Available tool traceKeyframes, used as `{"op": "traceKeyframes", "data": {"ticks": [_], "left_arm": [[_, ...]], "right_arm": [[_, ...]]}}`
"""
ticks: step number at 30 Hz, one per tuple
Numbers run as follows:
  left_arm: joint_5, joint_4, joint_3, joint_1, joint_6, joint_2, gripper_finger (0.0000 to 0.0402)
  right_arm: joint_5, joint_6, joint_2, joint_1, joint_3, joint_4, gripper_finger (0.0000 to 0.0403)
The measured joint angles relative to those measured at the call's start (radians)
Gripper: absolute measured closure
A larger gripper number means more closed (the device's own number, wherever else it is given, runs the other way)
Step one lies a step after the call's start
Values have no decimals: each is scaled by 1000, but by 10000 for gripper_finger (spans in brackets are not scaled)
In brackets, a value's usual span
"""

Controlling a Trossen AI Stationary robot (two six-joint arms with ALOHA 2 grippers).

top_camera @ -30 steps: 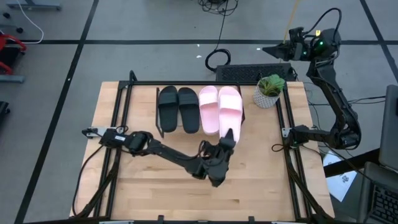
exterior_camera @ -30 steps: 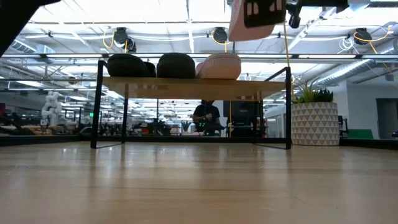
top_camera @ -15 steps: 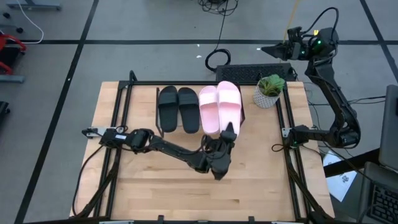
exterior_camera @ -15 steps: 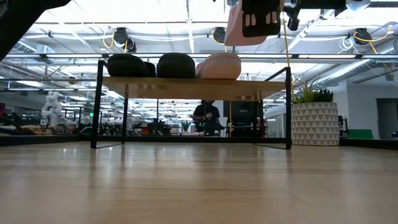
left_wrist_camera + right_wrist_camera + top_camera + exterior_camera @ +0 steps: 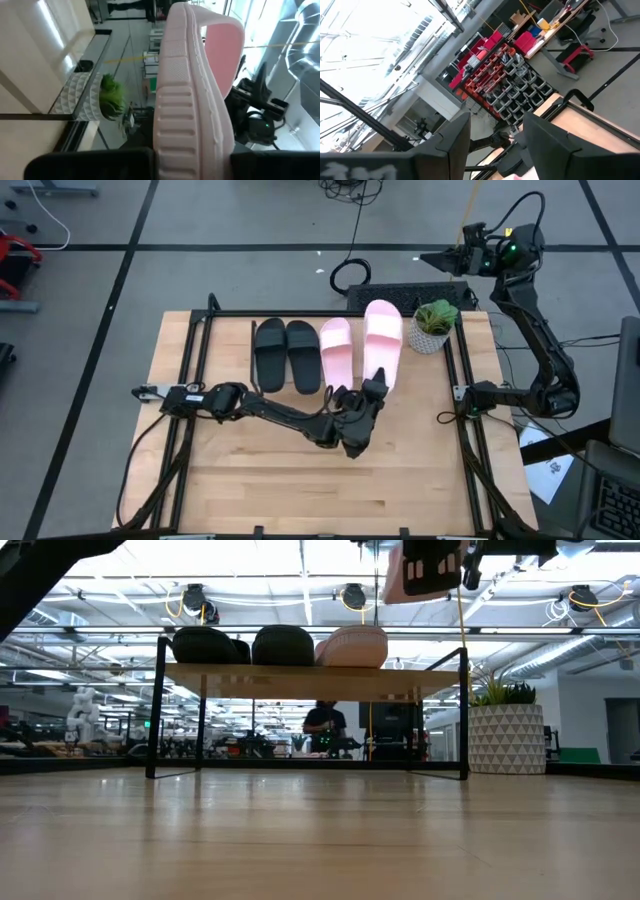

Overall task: Pick and place slides into the shelf
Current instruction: Put the pink slipper onto the shelf

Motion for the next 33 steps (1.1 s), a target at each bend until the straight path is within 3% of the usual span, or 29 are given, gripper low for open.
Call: {"op": "traceKeyframes", "data": {"ticks": [6,11,23,33], "left_arm": [[-50,-7,-1,-6,-4,3,352],[-59,-11,-1,-22,-6,3,352],[-88,-8,-1,-30,-8,3,353],[-82,1,-1,-30,-12,3,353]], "right_arm": [[-5,-54,0,0,0,-14,232],[-42,-206,0,0,0,-95,232],[-58,-555,68,37,0,-497,231],[-197,-459,219,113,0,-333,225]]}}
